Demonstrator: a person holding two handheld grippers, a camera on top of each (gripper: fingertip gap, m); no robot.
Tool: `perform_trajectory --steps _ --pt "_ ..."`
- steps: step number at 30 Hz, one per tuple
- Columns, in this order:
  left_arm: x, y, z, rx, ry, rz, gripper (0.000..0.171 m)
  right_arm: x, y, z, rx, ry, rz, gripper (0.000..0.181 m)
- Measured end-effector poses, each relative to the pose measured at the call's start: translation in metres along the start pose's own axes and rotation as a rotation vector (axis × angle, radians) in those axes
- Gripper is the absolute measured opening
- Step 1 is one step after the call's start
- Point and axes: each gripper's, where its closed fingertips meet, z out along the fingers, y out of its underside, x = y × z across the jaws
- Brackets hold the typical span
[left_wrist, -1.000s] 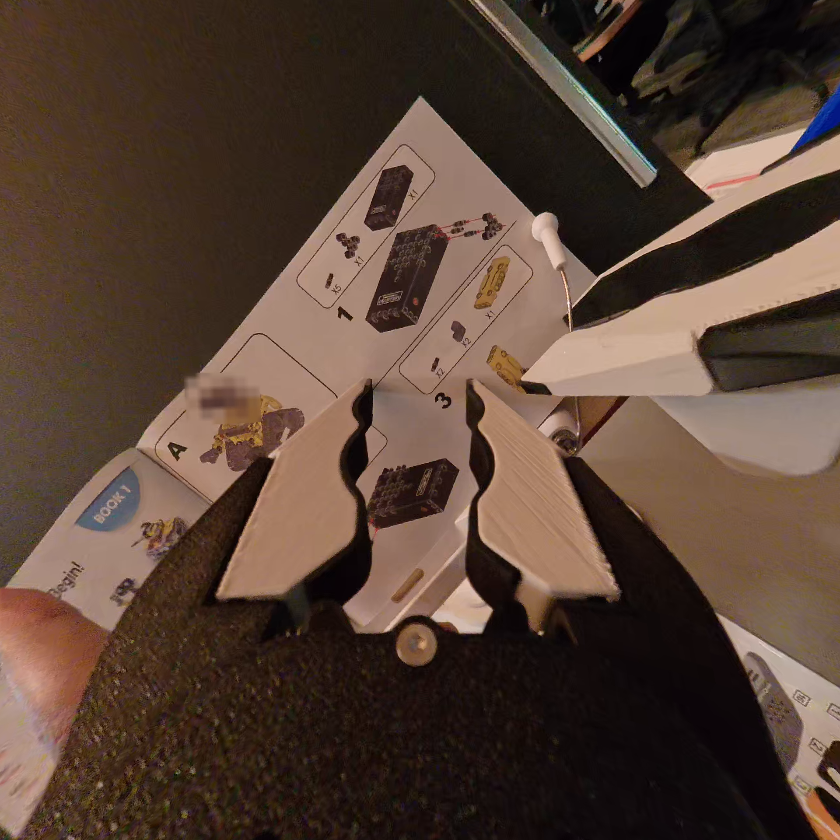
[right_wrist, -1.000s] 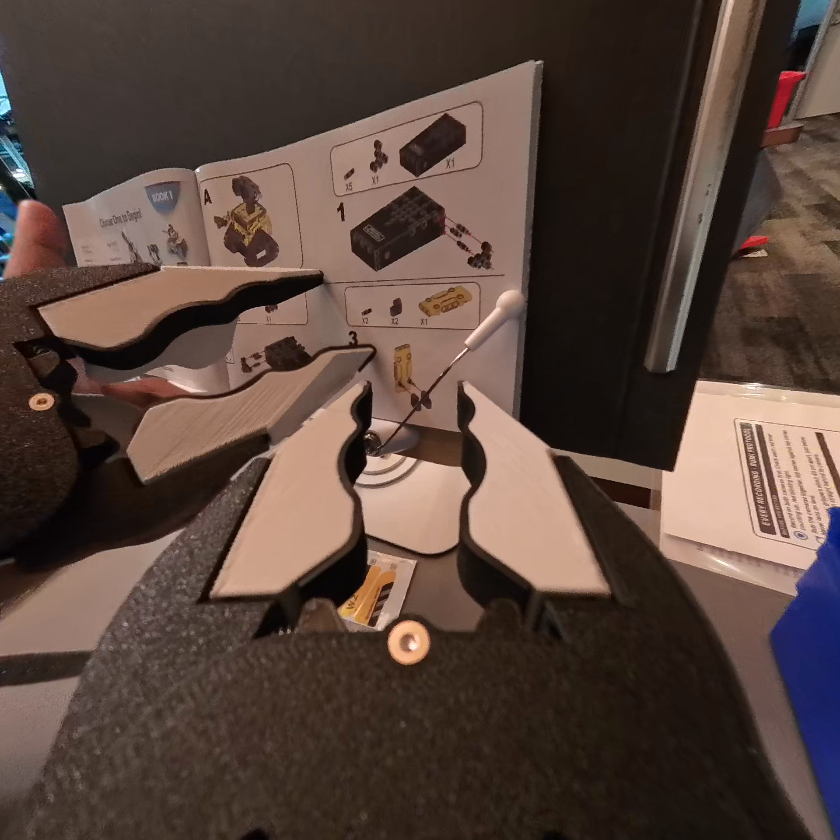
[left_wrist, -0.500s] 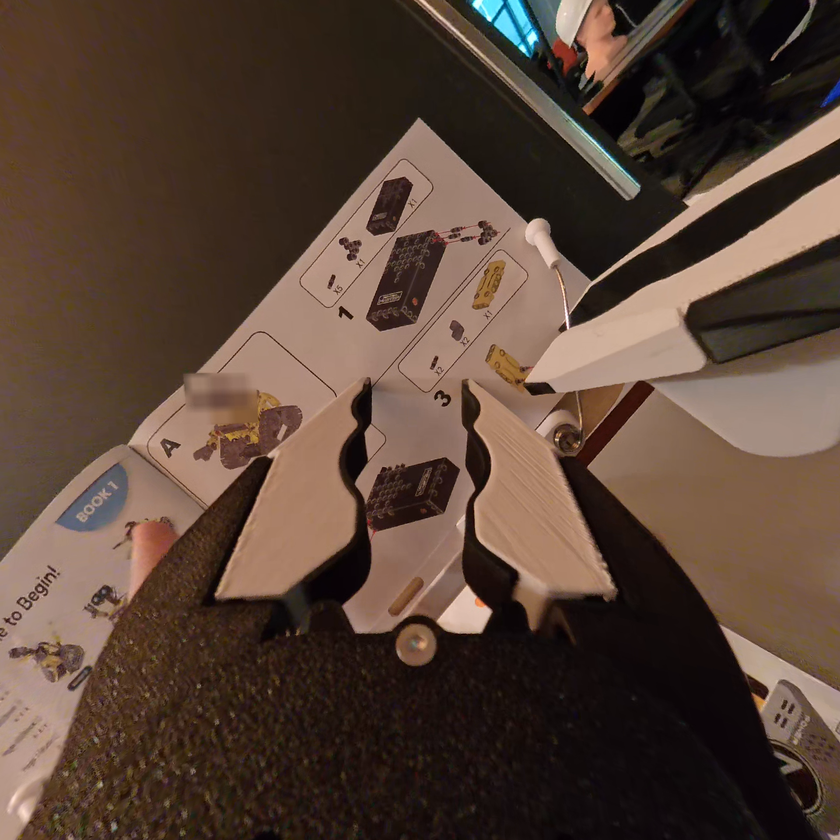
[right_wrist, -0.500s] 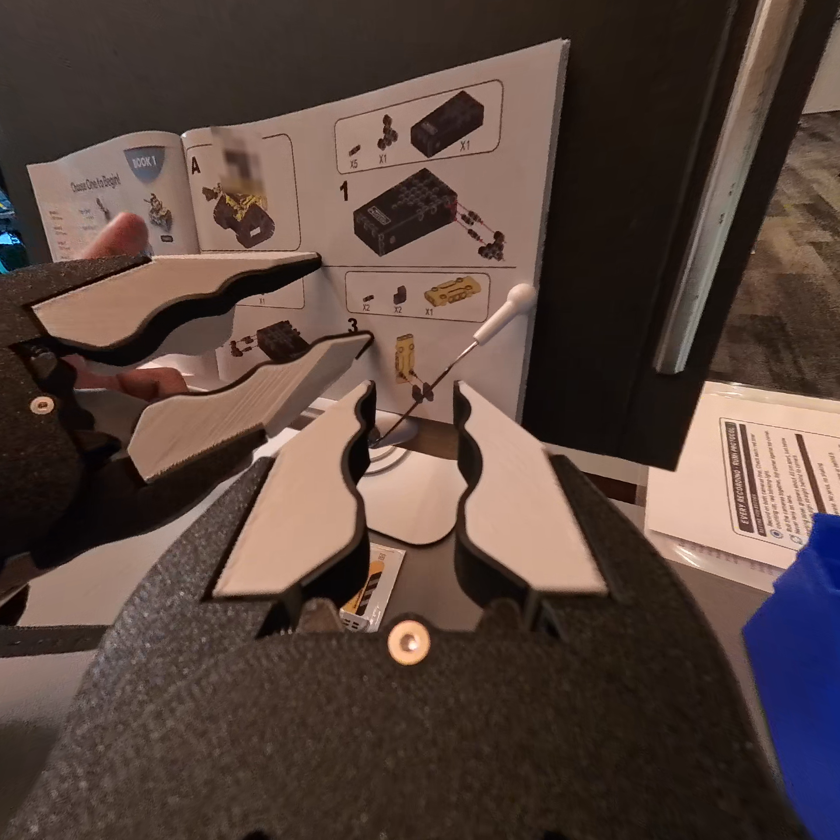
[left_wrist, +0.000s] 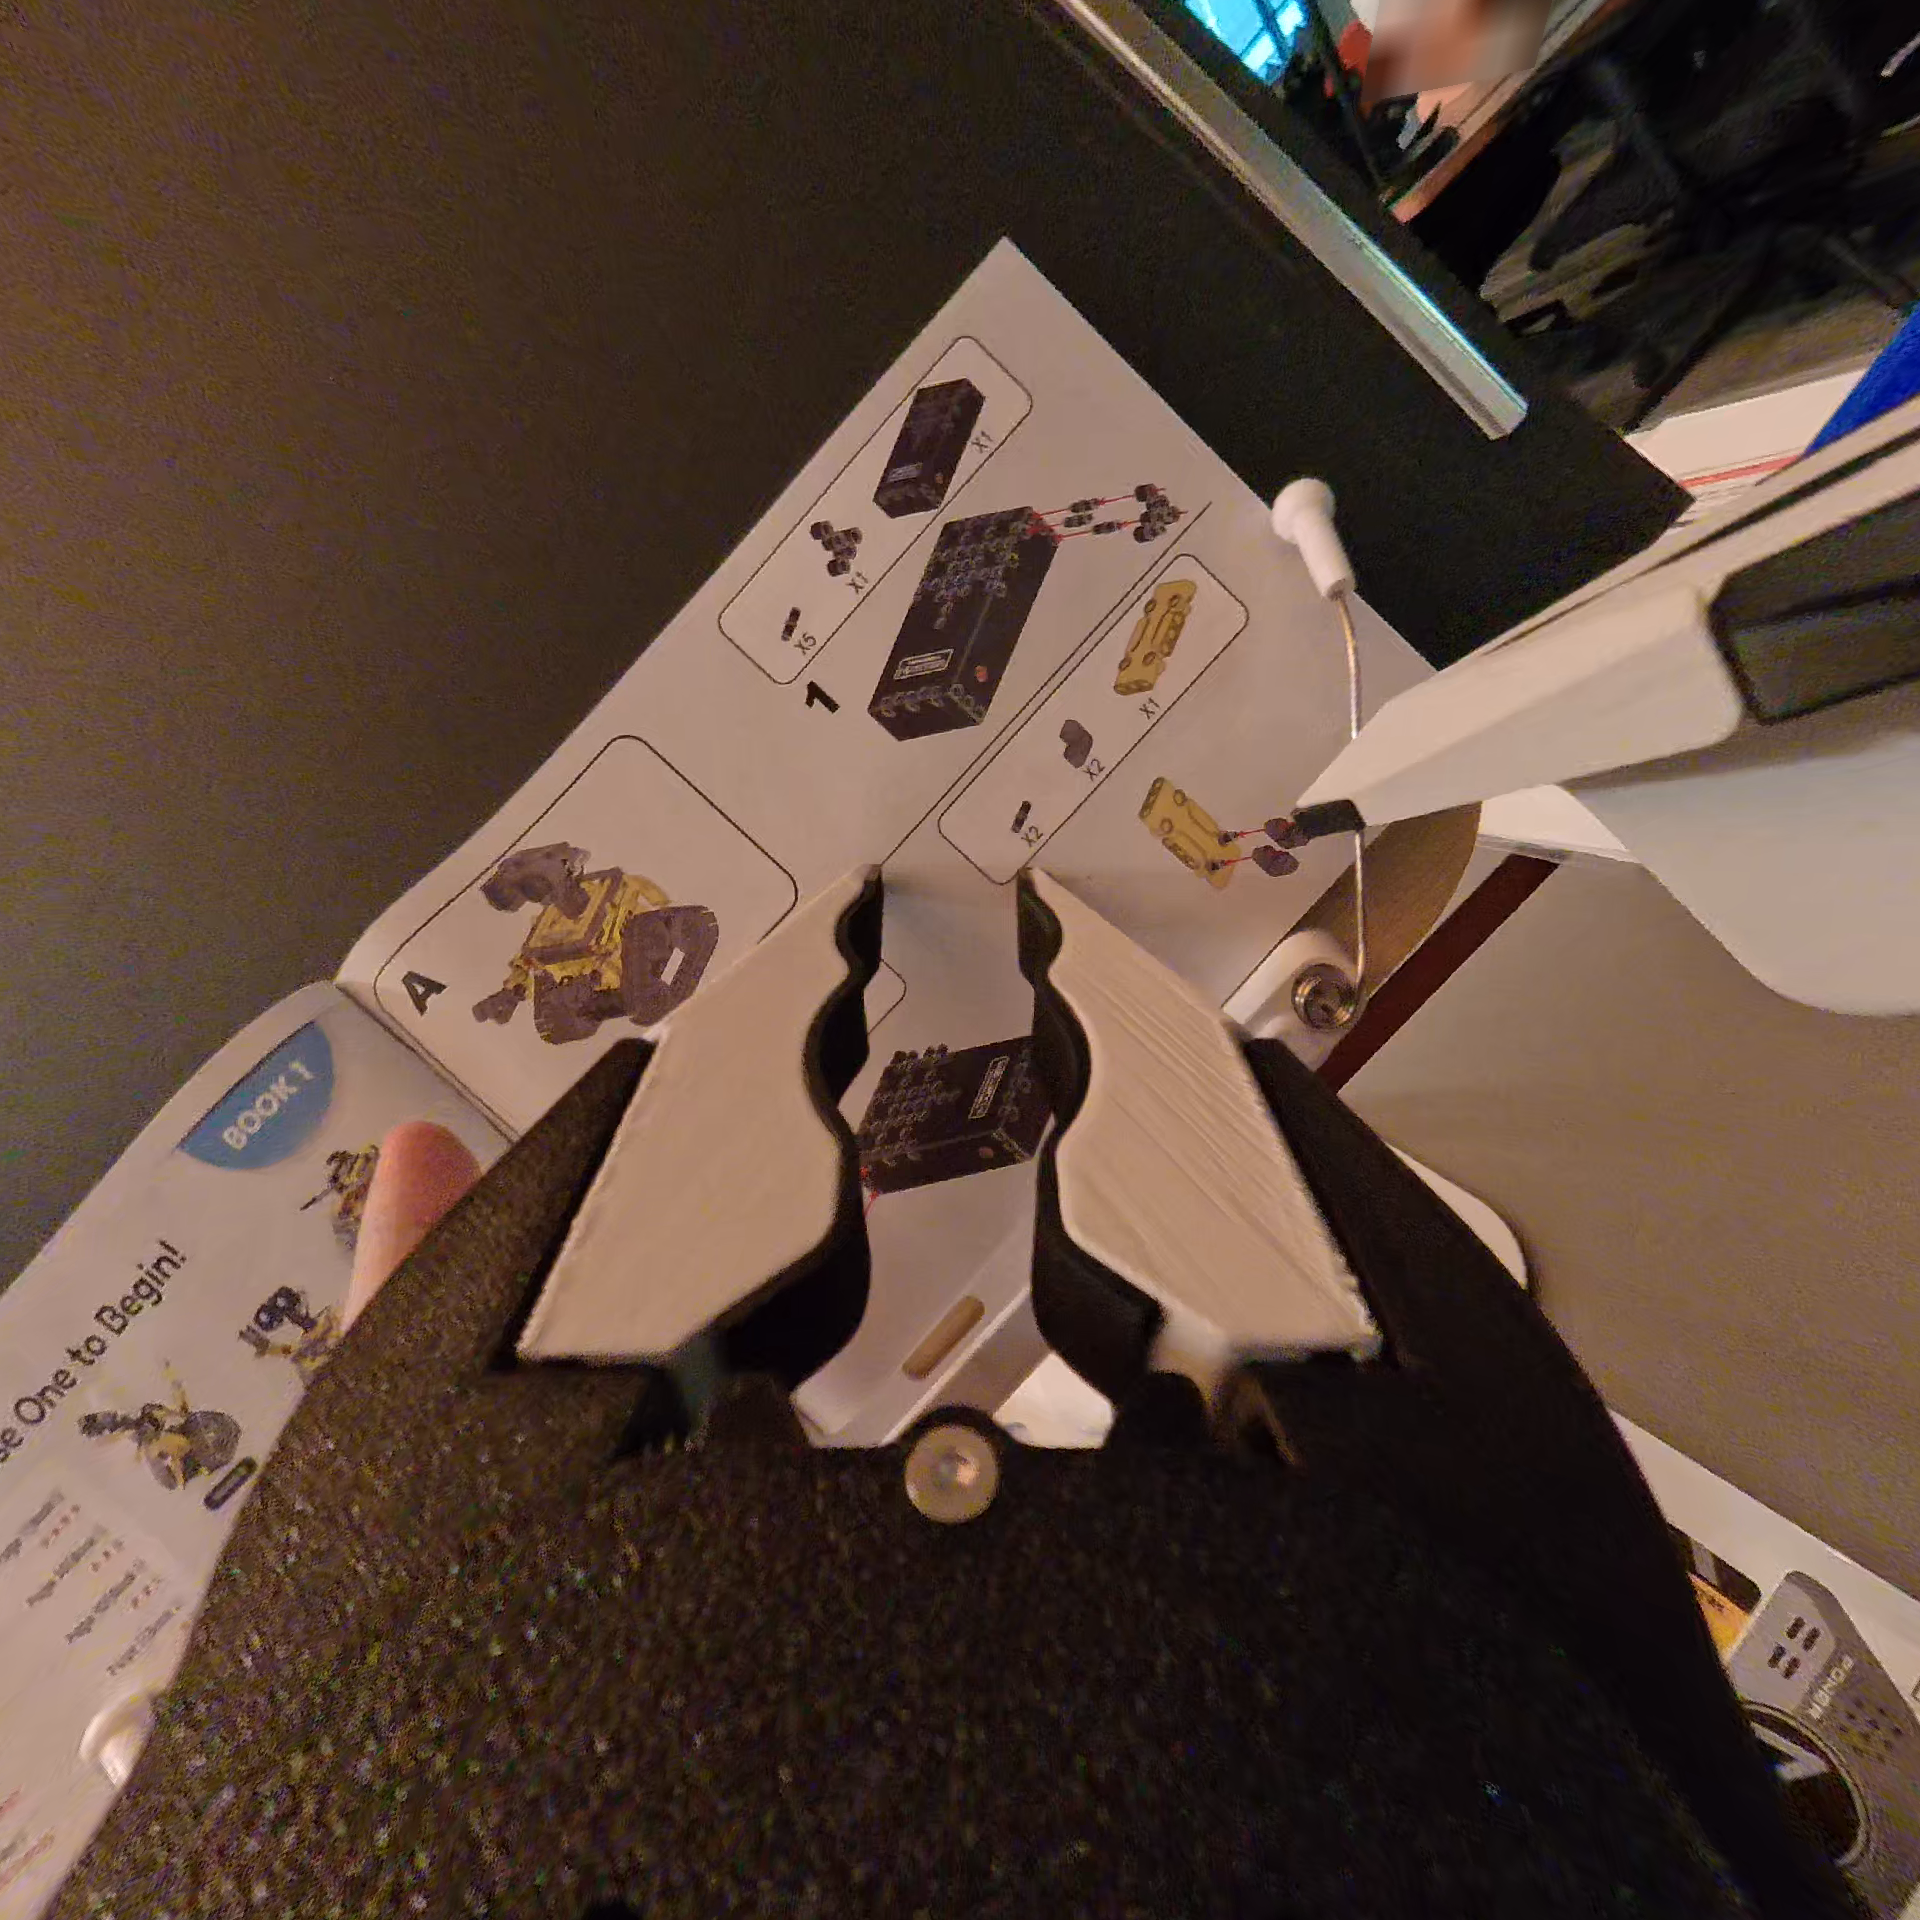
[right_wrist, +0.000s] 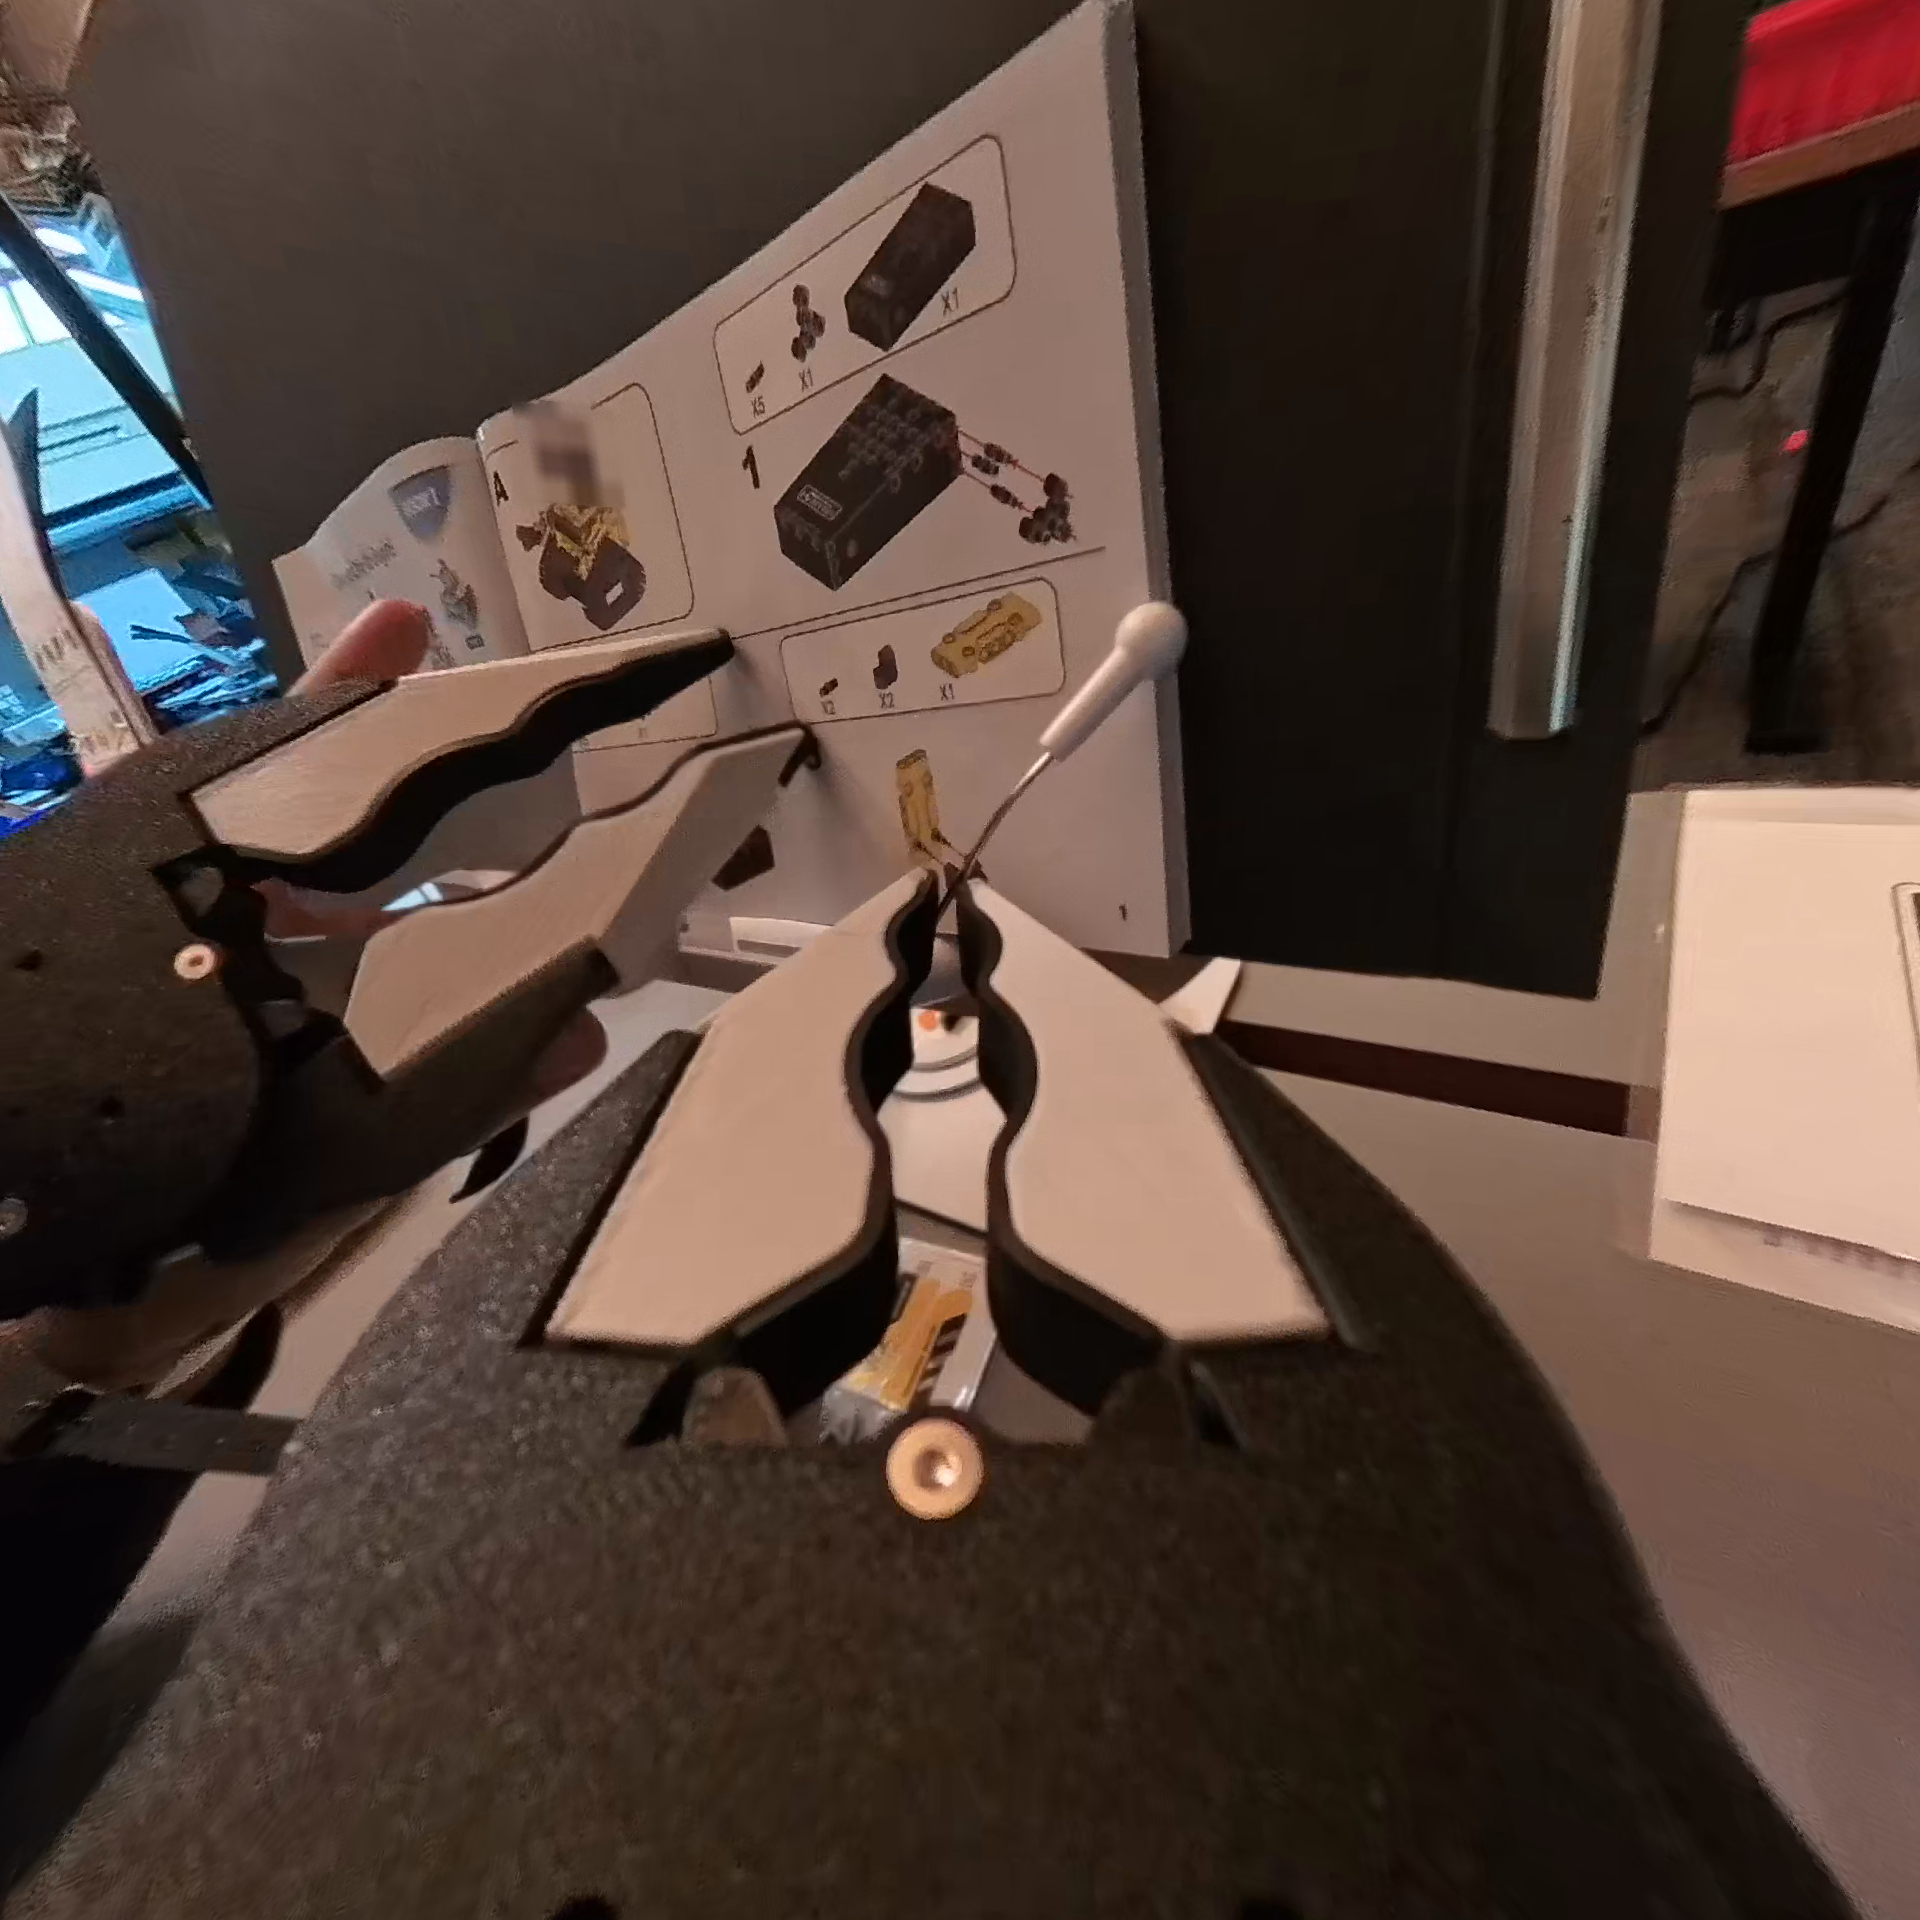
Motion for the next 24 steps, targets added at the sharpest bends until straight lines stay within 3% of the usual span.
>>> perform_trajectory --steps 4,8,18,24 --pt "-0.005 0.002 -0.001 -0.001 -0.011 -0.021 0.012 0.001 -0.001 0.000 0.033 0.018 -0.008 0.002" --pt "-0.009 0.003 -0.002 0.000 -0.013 -0.033 0.000 0.004 0.001 -0.001 0.096 -0.023 0.162 0.001" --pt "-0.010 0.006 -0.004 -0.023 0.032 -0.053 0.000 0.007 0.002 0.001 0.113 -0.023 0.186 0.002" --pt "-0.013 0.010 -0.008 -0.048 0.129 -0.164 0.000 0.014 0.000 -0.002 0.171 0.046 0.177 0.005"
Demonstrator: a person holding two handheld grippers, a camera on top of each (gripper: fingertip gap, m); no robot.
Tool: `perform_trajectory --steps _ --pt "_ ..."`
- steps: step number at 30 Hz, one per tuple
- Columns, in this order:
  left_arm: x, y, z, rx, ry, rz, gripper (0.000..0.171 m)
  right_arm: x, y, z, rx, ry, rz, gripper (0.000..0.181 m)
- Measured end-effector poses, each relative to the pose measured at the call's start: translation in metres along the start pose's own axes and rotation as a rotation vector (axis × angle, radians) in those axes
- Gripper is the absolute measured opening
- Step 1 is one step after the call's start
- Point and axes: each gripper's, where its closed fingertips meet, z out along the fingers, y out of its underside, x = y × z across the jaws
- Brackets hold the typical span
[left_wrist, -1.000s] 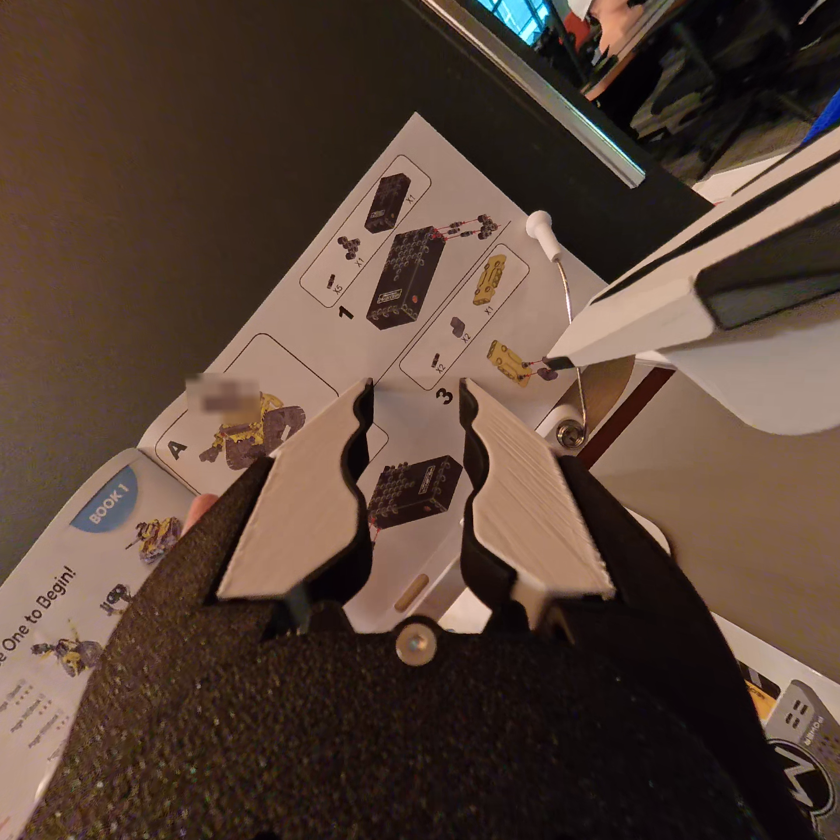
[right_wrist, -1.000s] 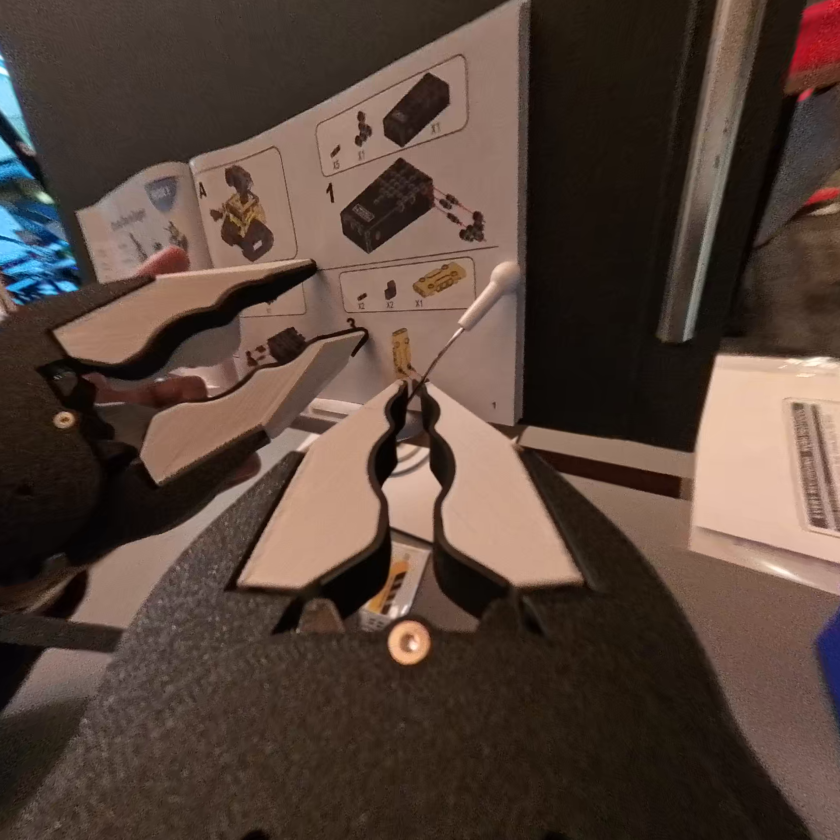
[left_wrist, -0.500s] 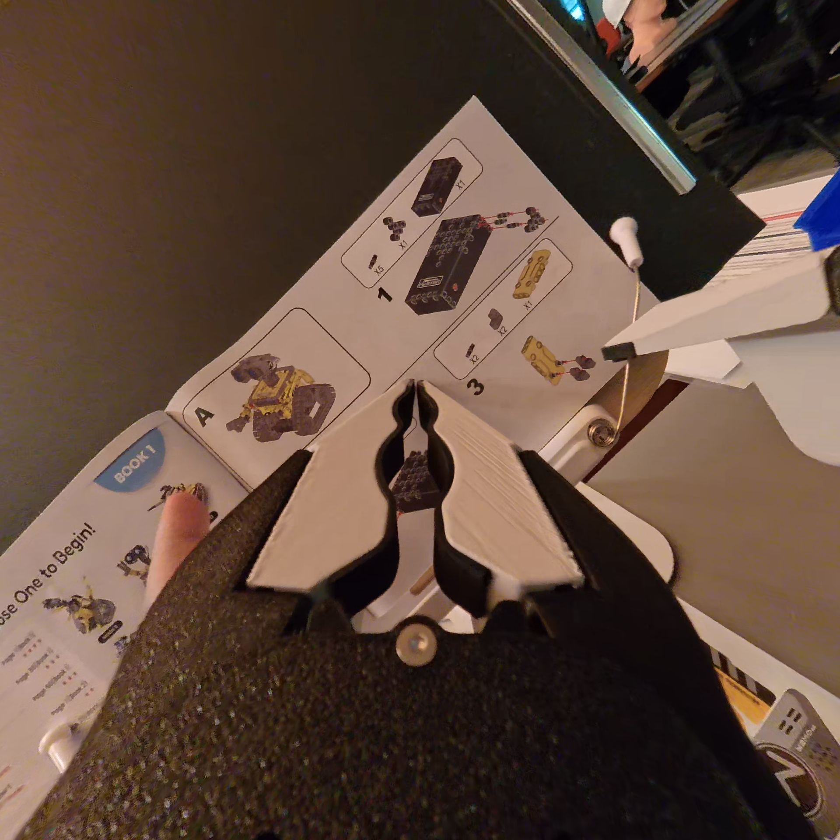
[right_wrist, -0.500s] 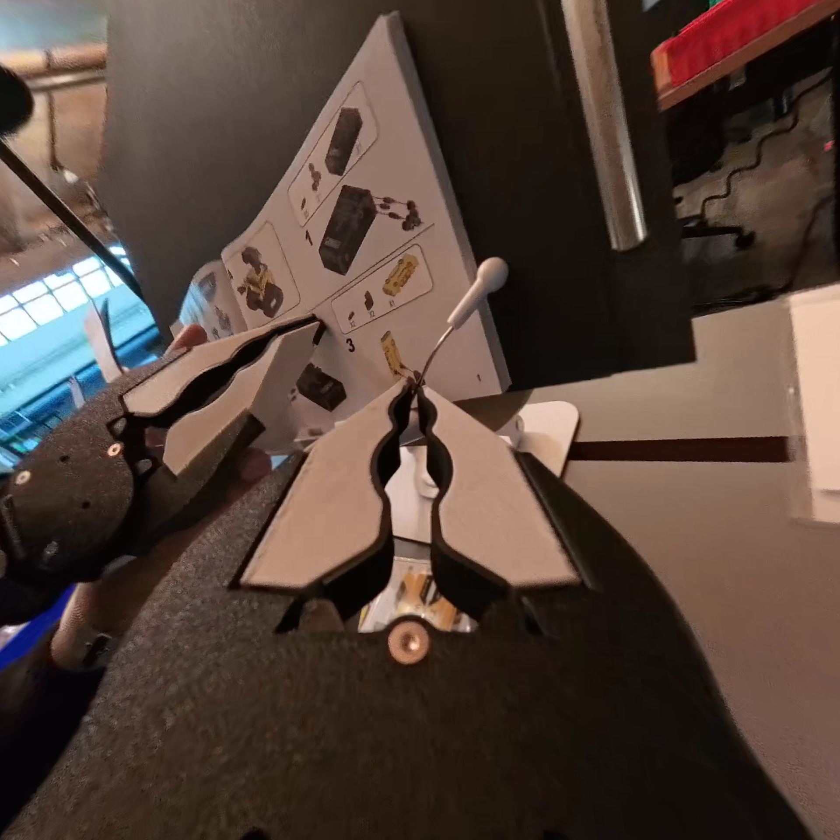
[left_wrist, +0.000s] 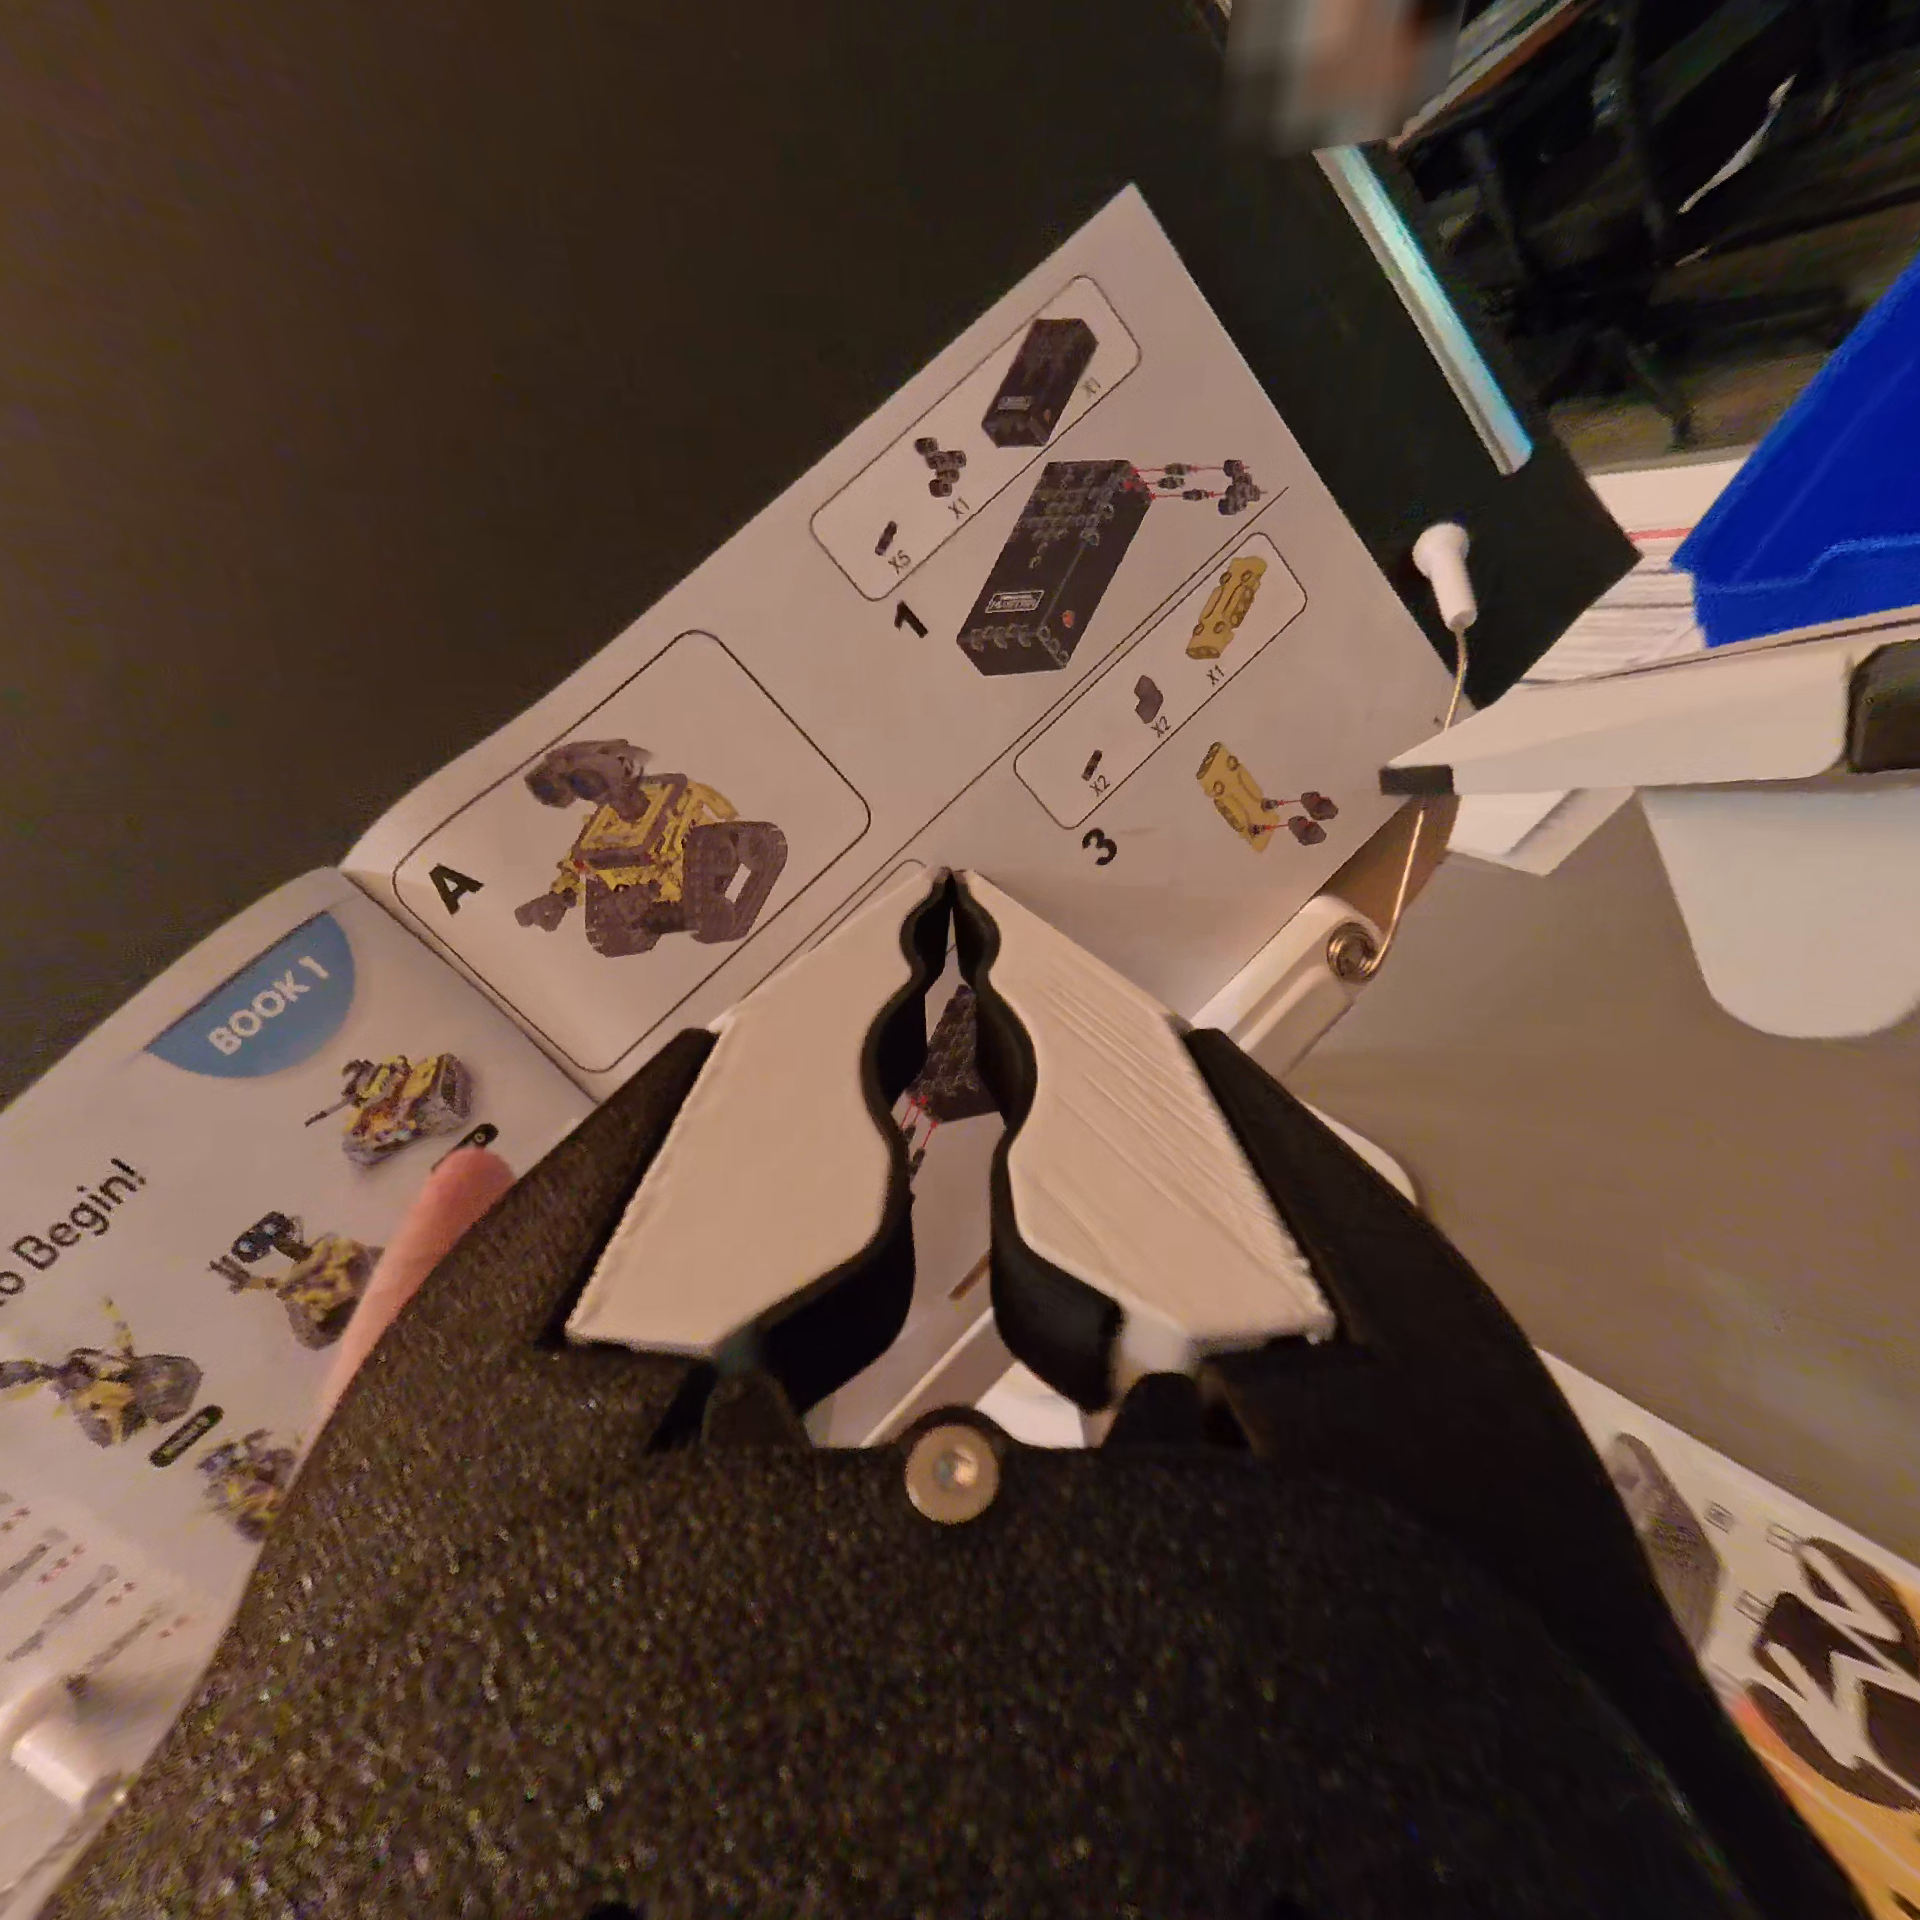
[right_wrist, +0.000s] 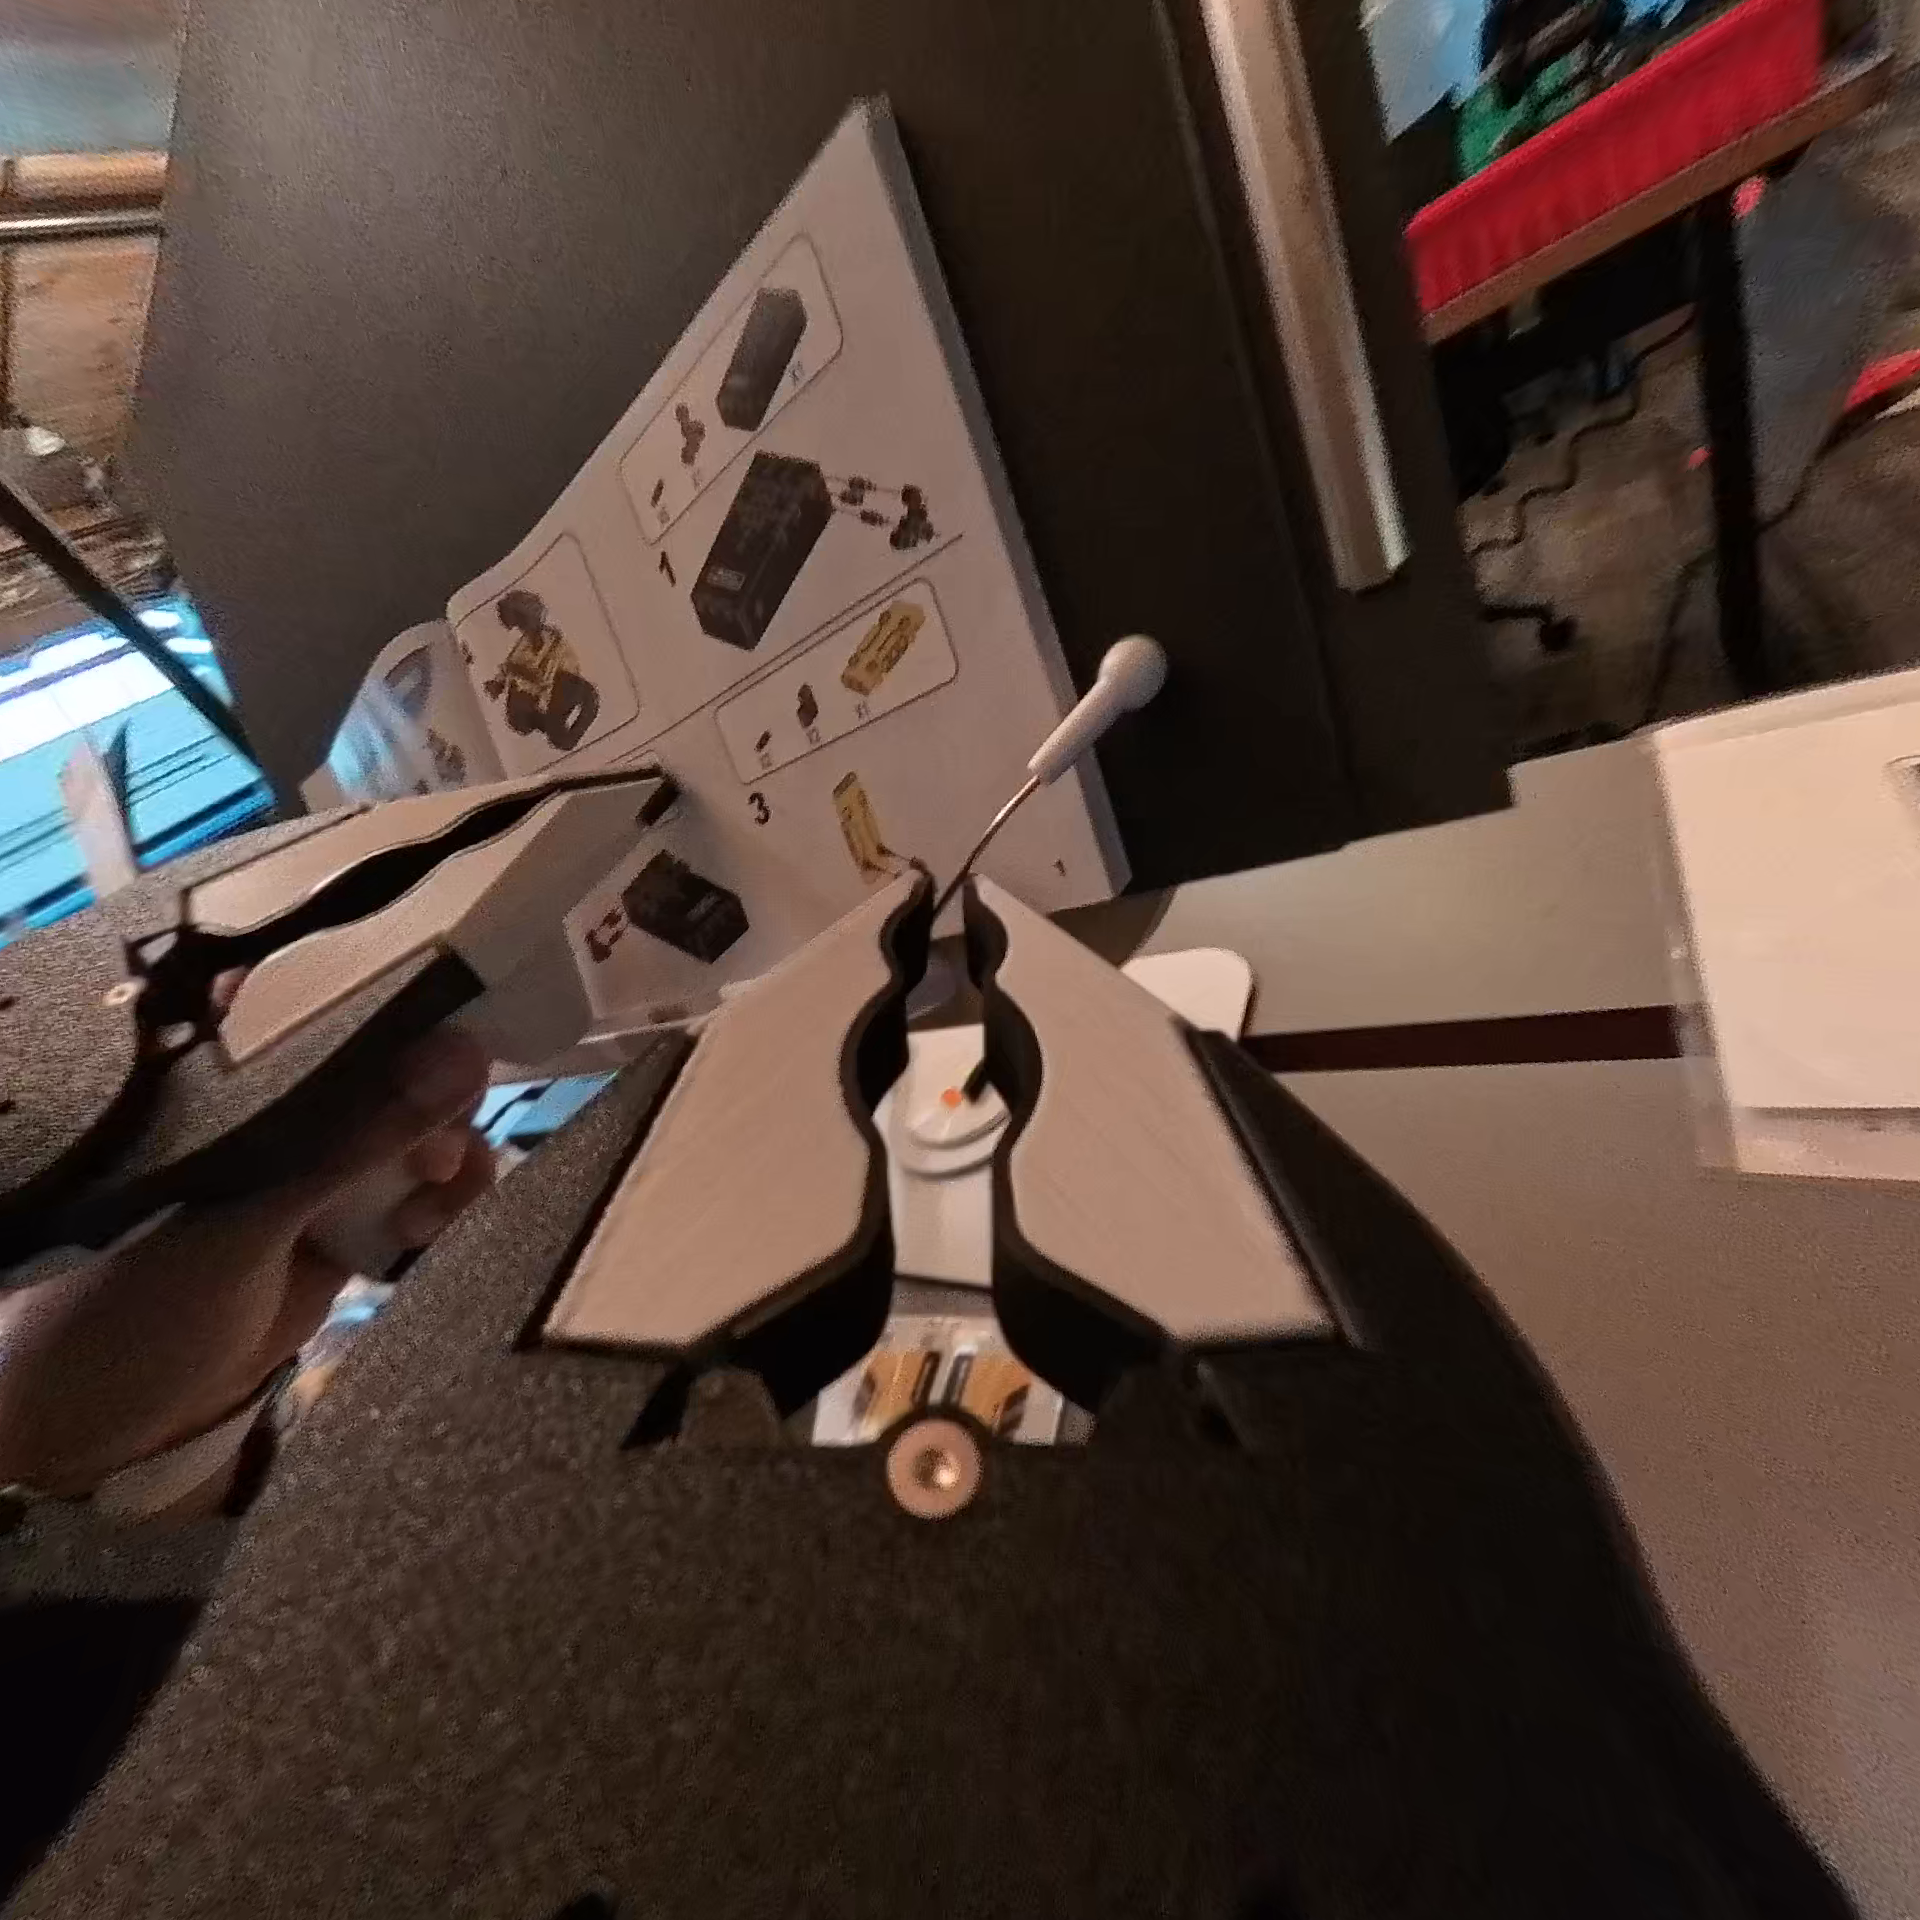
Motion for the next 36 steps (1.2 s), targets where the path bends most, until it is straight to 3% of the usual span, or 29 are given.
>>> perform_trajectory --steps 3,7,10,14,17,24,28,32,34,36 --pt "-0.008 -0.002 -0.004 0.000 0.037 -0.091 0.000 0.007 -0.023 -0.011 0.101 0.086 -0.080 0.013" --pt "-0.043 -0.021 -0.020 0.096 -0.016 -0.206 0.000 -0.006 -0.055 -0.021 0.166 0.106 -0.304 0.045" --pt "-0.055 -0.022 -0.027 0.066 0.048 -0.278 0.000 -0.021 -0.069 -0.020 0.160 0.125 -0.480 0.067" --pt "-0.078 -0.009 -0.029 0.037 0.064 -0.378 0.000 -0.064 -0.076 -0.013 0.177 -0.021 -0.649 0.069" --pt "-0.085 -0.003 -0.031 0.023 0.088 -0.421 0.000 -0.077 -0.081 0.005 0.163 -0.037 -0.705 0.069" --pt "-0.086 -0.001 -0.028 0.027 0.078 -0.404 0.000 -0.043 -0.068 0.044 -0.019 0.135 -0.841 0.069" --pt "-0.086 0.000 -0.028 0.040 0.101 -0.429 0.000 -0.037 -0.075 0.044 0.009 0.245 -0.900 0.064" --pt "-0.086 0.001 -0.027 0.047 0.114 -0.449 0.000 -0.030 -0.092 0.034 0.125 0.433 -0.988 0.062" --pt "-0.086 0.001 -0.027 0.046 0.100 -0.423 0.000 -0.032 -0.072 0.044 0.030 0.376 -0.969 0.054" --pt "-0.086 0.001 -0.027 0.043 0.088 -0.404 0.000 -0.037 -0.063 0.049 0.010 0.322 -0.908 0.062"
